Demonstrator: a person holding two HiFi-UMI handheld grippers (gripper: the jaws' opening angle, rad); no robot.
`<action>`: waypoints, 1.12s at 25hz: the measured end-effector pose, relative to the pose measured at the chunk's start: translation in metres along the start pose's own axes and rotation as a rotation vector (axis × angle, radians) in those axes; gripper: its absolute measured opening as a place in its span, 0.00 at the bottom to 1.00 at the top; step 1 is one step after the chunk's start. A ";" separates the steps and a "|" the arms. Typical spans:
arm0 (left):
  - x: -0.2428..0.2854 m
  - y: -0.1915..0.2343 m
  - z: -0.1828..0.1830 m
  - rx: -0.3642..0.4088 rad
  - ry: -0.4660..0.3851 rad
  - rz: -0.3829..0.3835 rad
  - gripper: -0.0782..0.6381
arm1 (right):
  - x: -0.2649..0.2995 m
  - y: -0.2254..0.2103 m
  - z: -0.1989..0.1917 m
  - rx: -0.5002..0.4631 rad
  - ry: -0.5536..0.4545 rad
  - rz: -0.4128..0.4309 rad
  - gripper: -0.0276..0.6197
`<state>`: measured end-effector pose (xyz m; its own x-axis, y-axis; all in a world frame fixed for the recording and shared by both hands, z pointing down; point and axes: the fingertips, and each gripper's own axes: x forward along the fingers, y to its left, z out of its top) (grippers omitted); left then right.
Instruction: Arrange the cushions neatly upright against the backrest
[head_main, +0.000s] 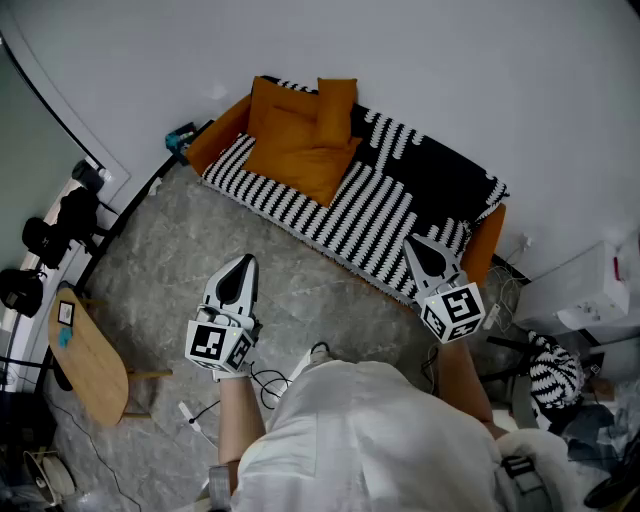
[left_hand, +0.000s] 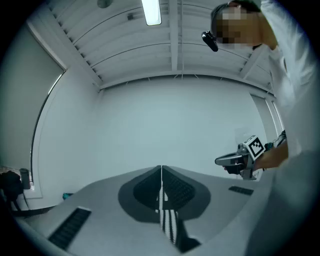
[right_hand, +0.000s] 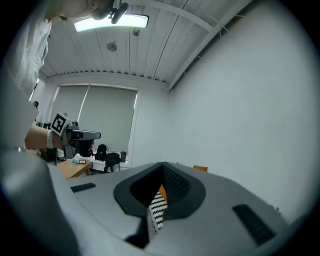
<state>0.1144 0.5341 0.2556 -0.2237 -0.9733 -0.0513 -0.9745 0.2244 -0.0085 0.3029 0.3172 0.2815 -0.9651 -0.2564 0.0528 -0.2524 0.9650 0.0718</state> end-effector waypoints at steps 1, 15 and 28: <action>0.000 0.000 0.000 0.000 0.001 -0.001 0.13 | 0.000 0.000 0.000 -0.003 0.000 0.000 0.05; 0.004 0.007 -0.005 0.004 0.014 -0.008 0.13 | 0.007 -0.002 -0.005 -0.004 0.012 -0.012 0.05; 0.007 0.031 -0.018 -0.026 0.039 -0.011 0.13 | 0.032 0.004 -0.004 0.083 -0.025 -0.013 0.05</action>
<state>0.0819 0.5338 0.2732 -0.2135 -0.9769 -0.0128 -0.9768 0.2133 0.0173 0.2717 0.3126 0.2879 -0.9630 -0.2681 0.0277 -0.2684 0.9632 -0.0105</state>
